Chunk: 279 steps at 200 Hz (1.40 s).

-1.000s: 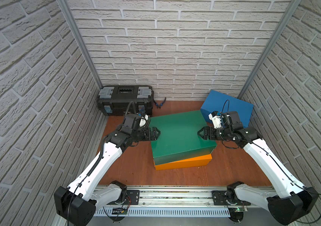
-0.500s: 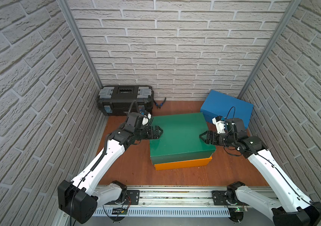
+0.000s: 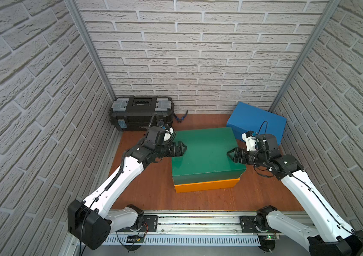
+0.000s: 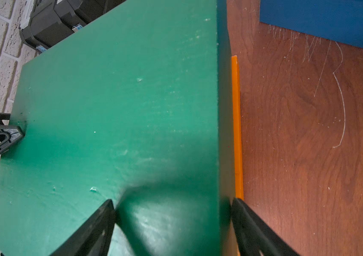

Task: Stack the shoeboxes
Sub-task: Adjust the shoebox, then move the shoebox to the center of the board.

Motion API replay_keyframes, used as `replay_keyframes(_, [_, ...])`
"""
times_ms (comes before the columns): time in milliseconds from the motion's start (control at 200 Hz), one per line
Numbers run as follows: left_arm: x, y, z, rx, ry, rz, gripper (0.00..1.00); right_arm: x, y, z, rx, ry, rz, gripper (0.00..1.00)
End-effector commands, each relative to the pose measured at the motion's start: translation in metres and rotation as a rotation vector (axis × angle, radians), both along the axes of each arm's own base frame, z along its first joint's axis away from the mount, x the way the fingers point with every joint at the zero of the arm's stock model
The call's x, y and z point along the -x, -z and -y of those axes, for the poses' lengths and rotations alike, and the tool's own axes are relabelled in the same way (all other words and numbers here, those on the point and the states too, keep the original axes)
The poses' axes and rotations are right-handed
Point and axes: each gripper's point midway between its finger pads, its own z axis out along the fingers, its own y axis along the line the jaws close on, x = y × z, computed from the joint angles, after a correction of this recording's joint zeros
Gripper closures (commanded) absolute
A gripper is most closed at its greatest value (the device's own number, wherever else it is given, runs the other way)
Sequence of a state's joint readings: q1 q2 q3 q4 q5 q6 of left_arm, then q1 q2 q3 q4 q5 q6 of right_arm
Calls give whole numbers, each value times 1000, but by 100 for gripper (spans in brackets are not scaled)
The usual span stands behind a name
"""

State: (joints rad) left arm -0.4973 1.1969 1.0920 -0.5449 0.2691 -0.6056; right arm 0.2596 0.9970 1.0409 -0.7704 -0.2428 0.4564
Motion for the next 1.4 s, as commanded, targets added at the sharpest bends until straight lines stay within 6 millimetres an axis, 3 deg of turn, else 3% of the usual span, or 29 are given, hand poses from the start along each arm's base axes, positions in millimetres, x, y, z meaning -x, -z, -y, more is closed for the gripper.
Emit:
replay_keyframes(0, [3, -7, 4, 6, 19, 23, 2, -4, -10, -5, -23, -16, 53, 16])
replay_keyframes(245, [-1, -22, -17, 8, -21, 53, 2, -5, -21, 5, 21, 17, 82, 6])
replay_keyframes(355, [-2, -31, -24, 2, -33, 72, 2, -5, -34, 19, 63, 68, 122, 0])
replay_keyframes(470, [-1, -39, -31, 9, -53, 95, 2, -4, -54, 32, 85, 95, 164, 0])
replay_keyframes(565, [-2, -48, -38, 10, -73, 116, 2, -5, -66, 49, 121, 139, 176, 0])
replay_keyframes(675, [-4, -60, -48, 6, -95, 152, 2, -12, -72, 87, 172, 257, 179, 0])
replay_keyframes(915, [-25, -74, -65, 4, -124, 193, 2, -46, -50, 189, 232, 571, 125, 0])
replay_keyframes(1105, [-55, -80, -74, 35, -150, 193, 2, -57, -26, 258, 296, 763, 72, 0])
replay_keyframes(1270, [-79, -77, -79, 62, -162, 167, 2, -62, 5, 296, 296, 850, 15, 0])
replay_keyframes(1390, [-94, -71, -80, 53, -160, 144, 2, -70, 25, 307, 302, 850, -5, 0])
